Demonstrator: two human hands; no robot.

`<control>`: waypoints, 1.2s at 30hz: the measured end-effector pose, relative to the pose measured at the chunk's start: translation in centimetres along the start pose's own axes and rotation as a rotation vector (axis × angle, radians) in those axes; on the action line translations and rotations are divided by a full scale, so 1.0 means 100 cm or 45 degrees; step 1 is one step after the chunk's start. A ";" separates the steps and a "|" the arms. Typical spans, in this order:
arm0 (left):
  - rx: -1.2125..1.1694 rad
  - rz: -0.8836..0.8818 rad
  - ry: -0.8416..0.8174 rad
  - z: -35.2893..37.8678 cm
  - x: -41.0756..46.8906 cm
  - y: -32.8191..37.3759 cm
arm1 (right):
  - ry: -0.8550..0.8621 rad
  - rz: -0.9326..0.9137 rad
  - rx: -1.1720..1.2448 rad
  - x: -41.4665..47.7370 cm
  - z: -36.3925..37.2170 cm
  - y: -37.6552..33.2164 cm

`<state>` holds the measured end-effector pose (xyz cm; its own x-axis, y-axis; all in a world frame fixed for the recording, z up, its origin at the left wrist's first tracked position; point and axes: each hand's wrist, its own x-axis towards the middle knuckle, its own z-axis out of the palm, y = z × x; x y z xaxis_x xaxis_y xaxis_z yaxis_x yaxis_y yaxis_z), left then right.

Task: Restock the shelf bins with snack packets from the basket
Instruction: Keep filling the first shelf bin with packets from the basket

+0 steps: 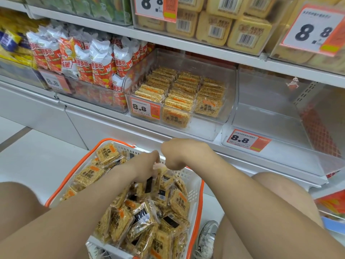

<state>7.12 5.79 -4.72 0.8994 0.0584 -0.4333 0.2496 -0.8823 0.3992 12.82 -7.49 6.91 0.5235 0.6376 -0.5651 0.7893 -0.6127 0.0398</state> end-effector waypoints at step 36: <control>-1.653 0.148 0.687 -0.086 -0.030 0.073 | 0.761 -0.269 0.901 -0.023 -0.040 0.083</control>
<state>9.37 3.18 6.45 0.8885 0.4464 -0.1066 0.0479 0.1409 0.9889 19.47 -12.22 11.89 0.6244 0.7809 0.0193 0.6114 -0.4732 -0.6343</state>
